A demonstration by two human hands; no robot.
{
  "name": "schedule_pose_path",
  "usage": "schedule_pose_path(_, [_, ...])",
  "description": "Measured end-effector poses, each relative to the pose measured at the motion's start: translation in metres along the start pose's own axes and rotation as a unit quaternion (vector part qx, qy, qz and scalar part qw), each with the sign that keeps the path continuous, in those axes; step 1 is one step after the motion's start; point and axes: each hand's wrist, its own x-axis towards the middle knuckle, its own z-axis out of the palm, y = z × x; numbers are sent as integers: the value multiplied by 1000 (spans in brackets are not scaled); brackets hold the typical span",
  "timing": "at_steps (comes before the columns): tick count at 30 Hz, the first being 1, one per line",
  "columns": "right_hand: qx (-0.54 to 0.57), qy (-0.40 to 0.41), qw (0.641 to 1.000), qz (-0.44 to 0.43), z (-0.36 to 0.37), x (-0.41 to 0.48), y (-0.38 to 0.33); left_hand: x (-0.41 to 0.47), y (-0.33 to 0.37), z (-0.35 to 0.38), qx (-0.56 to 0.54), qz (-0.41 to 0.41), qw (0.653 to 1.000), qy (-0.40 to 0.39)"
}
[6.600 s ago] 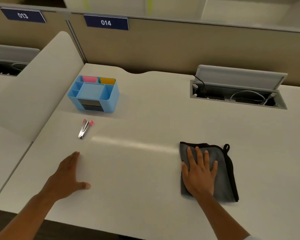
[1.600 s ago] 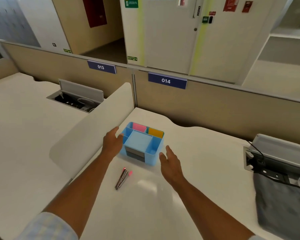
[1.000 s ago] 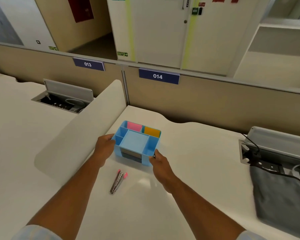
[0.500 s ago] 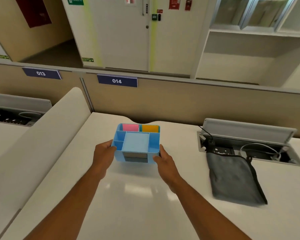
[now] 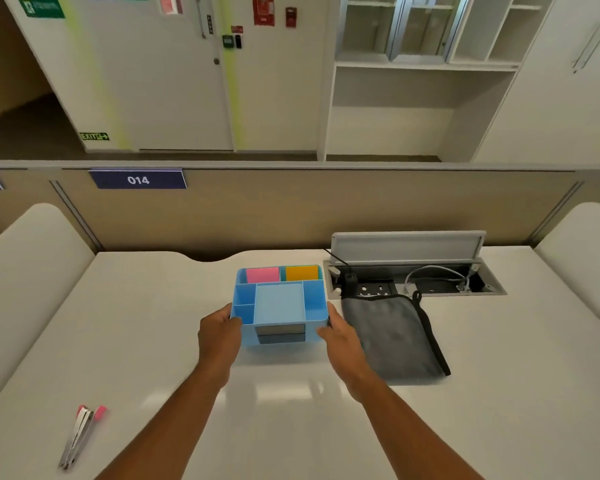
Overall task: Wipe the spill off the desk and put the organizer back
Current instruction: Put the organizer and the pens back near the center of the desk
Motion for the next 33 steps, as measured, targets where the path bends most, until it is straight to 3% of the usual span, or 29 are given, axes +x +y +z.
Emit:
schedule_pose_path(27, [20,28,999,37,-26,8,40,-19,-10,37,21,-8,1000,-15])
schedule_pose_path(33, [25,42,999,18,-30,0,34,-15,-6,23,15,-13,998,-60])
